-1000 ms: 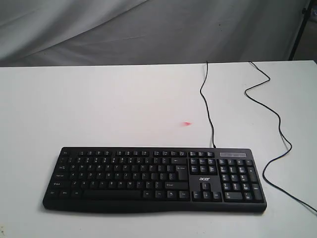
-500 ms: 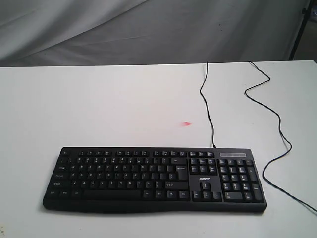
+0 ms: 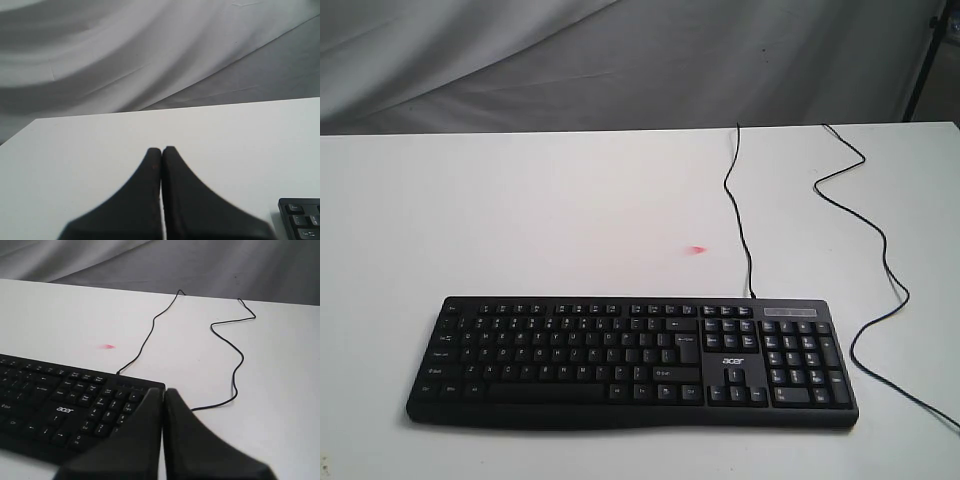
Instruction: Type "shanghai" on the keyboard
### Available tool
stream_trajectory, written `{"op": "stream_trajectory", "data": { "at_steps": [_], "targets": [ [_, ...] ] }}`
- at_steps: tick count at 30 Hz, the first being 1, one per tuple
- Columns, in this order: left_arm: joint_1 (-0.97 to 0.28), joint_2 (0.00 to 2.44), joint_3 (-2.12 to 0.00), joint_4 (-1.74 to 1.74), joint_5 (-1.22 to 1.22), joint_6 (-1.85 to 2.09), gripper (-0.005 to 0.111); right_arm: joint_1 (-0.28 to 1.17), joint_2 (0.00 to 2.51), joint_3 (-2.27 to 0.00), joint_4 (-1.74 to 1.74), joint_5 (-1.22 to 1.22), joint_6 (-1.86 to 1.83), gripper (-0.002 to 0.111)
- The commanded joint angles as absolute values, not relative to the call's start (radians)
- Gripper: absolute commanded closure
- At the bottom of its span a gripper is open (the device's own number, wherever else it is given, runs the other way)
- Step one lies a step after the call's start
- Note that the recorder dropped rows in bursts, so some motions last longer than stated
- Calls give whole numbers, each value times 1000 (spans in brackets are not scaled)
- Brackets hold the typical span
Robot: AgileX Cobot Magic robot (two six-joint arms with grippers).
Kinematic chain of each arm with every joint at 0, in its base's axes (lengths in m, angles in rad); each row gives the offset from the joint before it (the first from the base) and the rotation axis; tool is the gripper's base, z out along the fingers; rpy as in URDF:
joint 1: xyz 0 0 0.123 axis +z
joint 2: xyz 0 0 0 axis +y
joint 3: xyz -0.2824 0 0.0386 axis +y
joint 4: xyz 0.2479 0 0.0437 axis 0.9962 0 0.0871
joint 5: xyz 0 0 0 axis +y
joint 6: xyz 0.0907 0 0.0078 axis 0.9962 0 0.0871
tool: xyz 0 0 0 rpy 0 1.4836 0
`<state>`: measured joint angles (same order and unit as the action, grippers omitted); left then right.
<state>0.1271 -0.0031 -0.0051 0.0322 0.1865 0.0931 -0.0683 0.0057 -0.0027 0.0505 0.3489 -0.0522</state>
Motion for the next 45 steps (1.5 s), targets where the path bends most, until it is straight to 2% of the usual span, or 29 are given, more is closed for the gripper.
{"op": "stream_trajectory", "data": {
  "at_steps": [1,23,45],
  "targets": [
    [123,0,0,32,180,90,106,-72,0,0,48,325,-47,108],
    [123,0,0,32,180,90,106,-72,0,0,48,-199,-47,108],
    [123,0,0,32,180,90,106,-72,0,0,51,-207,-47,108]
  ]
}}
